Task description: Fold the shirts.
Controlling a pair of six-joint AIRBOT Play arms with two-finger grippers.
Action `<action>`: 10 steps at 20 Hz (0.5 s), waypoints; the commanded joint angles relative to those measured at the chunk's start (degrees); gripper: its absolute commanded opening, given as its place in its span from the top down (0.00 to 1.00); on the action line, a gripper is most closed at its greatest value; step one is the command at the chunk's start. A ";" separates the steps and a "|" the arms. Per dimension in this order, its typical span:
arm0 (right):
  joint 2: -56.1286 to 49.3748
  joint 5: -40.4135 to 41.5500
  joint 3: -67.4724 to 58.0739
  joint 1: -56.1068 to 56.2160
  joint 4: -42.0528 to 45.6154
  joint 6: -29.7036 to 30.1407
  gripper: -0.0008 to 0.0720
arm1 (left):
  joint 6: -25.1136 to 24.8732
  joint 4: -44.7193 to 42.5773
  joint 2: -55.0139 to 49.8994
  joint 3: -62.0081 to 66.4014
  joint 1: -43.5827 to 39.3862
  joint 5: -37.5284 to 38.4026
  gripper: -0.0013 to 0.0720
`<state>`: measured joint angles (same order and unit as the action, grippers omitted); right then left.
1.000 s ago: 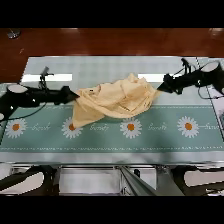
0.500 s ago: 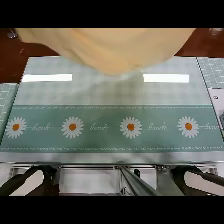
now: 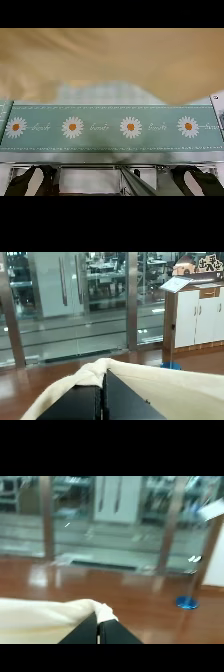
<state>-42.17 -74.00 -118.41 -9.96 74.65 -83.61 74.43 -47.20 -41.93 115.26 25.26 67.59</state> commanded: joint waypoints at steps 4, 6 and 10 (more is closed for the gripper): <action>5.25 -6.60 2.75 0.07 3.08 0.26 0.97 | 1.60 -3.43 3.93 -5.90 -10.25 8.37 0.94; 5.25 -7.56 8.87 0.07 0.98 0.28 0.97 | 1.99 -3.28 3.96 -13.81 -10.27 9.46 0.94; 2.91 -6.34 26.27 0.07 -2.71 1.49 0.97 | 0.13 -2.67 2.78 -34.82 -10.29 6.03 0.93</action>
<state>-38.00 -80.53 -102.13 -9.96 74.59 -83.00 75.88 -50.57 -38.63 92.97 15.51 75.11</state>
